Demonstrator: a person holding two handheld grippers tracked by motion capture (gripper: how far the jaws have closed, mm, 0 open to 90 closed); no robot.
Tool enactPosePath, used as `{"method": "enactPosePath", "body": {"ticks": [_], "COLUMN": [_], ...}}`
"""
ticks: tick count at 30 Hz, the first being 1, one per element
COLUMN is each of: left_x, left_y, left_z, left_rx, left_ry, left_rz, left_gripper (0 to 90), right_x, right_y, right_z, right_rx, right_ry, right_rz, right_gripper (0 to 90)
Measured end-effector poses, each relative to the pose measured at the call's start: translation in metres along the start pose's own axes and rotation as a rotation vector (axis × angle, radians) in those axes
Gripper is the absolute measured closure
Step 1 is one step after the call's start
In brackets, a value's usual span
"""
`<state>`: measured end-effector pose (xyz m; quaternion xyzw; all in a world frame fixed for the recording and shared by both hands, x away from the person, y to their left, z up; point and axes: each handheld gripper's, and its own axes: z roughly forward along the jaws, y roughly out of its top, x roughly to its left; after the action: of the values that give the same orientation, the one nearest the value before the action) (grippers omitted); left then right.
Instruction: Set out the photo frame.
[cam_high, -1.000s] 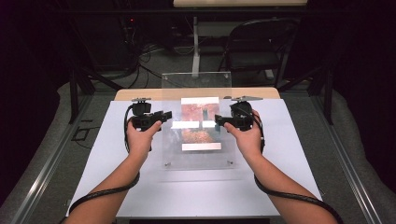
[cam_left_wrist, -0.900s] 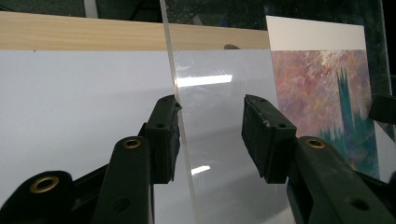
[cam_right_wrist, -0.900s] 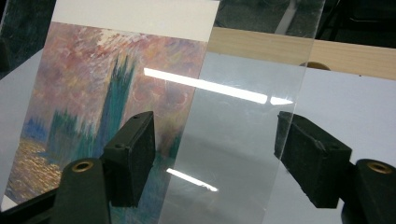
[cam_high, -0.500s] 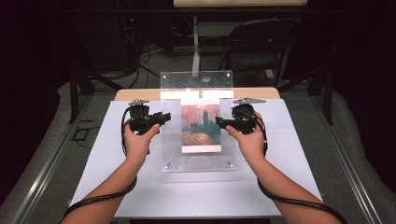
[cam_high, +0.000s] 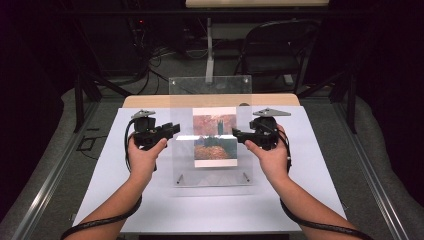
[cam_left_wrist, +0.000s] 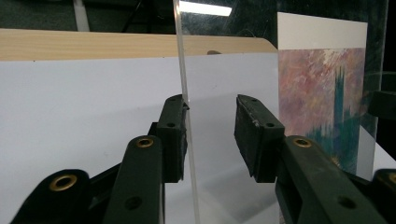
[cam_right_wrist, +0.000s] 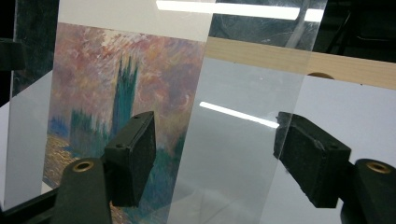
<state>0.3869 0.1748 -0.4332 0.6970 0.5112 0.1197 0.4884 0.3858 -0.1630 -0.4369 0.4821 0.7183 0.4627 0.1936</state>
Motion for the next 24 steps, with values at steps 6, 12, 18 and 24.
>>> {"method": "enactPosePath", "body": {"ticks": [6,12,18,24], "left_x": [-0.003,-0.004,-0.006,-0.008], "left_y": [-0.004,-0.009,-0.013,-0.017], "left_z": [-0.008,-0.017,-0.024,-0.030], "left_rx": [-0.012,-0.024,-0.036,-0.038], "left_ry": [-0.015,-0.035,-0.051,-0.060], "left_rz": [0.007,0.016,0.037,0.051], "left_gripper": [65.8,68.1,69.8,71.3], "right_x": [0.002,0.002,0.001,0.003], "right_y": [-0.003,-0.006,-0.010,-0.014], "right_z": [-0.010,-0.020,-0.030,-0.036], "right_rx": [-0.010,-0.018,-0.024,-0.038], "right_ry": [0.009,-0.003,0.003,0.009], "right_rz": [-0.024,-0.047,-0.082,-0.103], "right_gripper": [33.0,47.5,53.3,55.3]}}
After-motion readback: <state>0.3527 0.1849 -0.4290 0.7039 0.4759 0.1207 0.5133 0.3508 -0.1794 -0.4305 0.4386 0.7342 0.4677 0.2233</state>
